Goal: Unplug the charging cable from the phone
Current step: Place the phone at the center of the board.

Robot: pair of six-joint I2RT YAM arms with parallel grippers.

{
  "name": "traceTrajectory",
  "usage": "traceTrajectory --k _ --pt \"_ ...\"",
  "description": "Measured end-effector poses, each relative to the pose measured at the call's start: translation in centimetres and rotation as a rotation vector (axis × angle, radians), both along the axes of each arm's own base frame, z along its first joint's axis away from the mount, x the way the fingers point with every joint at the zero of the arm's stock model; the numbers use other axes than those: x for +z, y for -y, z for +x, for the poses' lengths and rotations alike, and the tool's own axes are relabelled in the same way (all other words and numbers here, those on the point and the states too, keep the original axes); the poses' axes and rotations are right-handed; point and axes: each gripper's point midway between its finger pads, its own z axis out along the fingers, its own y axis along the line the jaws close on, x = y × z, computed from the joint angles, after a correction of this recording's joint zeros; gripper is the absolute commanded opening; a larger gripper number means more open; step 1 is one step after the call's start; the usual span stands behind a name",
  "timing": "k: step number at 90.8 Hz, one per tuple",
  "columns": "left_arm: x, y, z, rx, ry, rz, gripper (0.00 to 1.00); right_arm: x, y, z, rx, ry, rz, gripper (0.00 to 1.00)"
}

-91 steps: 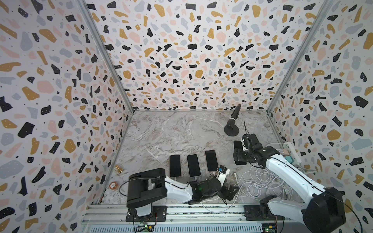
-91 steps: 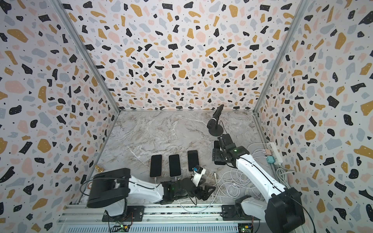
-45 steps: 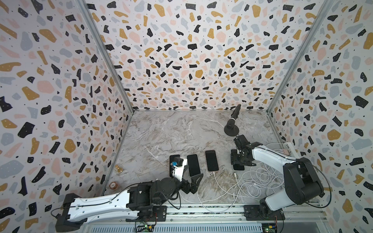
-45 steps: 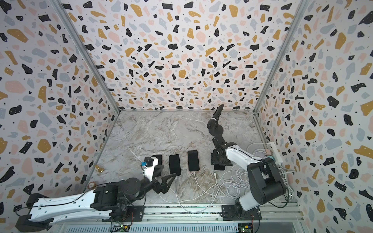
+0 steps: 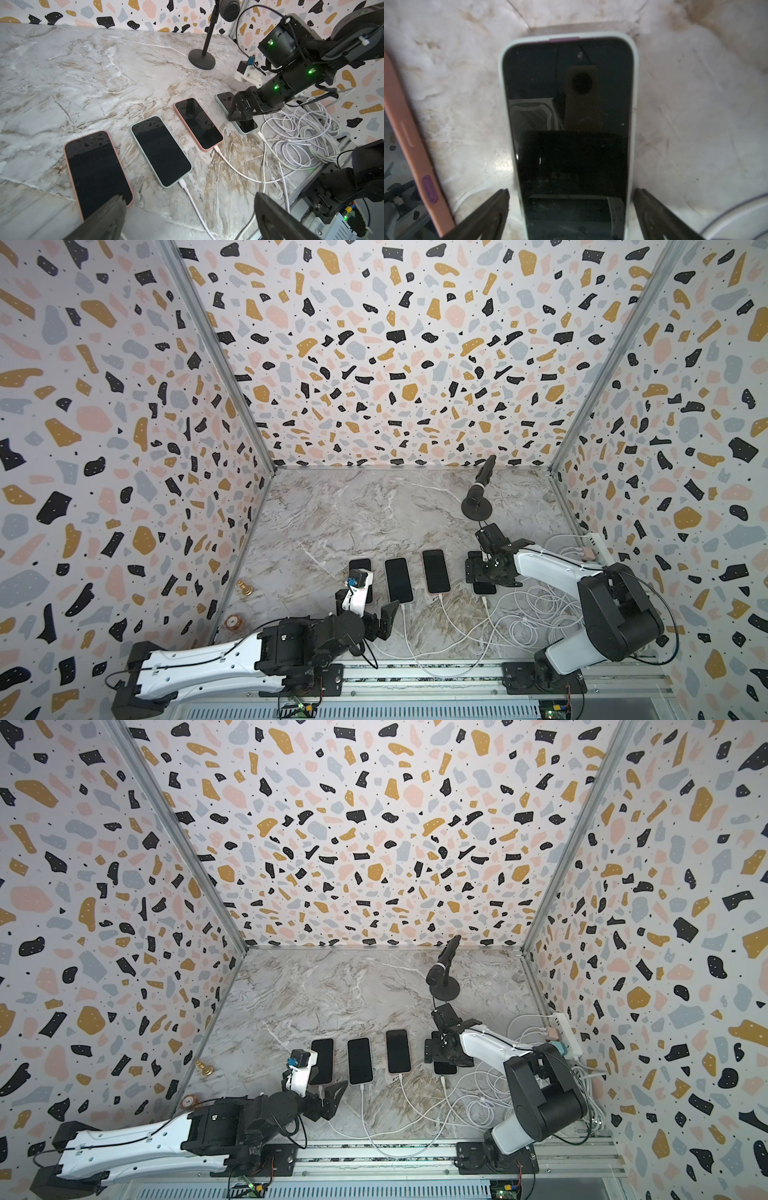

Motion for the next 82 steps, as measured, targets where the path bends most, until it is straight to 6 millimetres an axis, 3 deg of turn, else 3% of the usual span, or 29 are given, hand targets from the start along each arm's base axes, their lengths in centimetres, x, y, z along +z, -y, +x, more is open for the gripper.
traceTrajectory --k 13,22,35,43,63,82 --pt "-0.7 -0.3 0.2 0.032 -0.018 0.005 1.0 1.2 0.4 -0.4 0.007 0.022 -0.024 1.0" --pt "-1.6 -0.6 0.4 0.065 -0.043 0.004 1.0 3.5 0.3 -0.6 0.03 0.077 -0.04 1.0" --pt "-3.5 -1.3 0.6 0.118 -0.08 0.025 1.0 7.7 -2.9 -0.7 0.124 0.196 -0.009 1.0" --pt "-4.1 -1.6 0.7 0.137 -0.095 0.034 1.0 8.6 -5.5 -1.0 0.179 0.219 0.023 1.0" --pt "-4.2 -1.8 0.7 0.15 -0.105 0.019 1.0 5.0 -10.7 -1.0 0.256 0.131 -0.008 1.0" --pt "-4.4 -2.2 0.6 0.156 -0.111 0.003 1.0 2.9 -12.8 -0.6 0.26 0.087 -0.008 1.0"
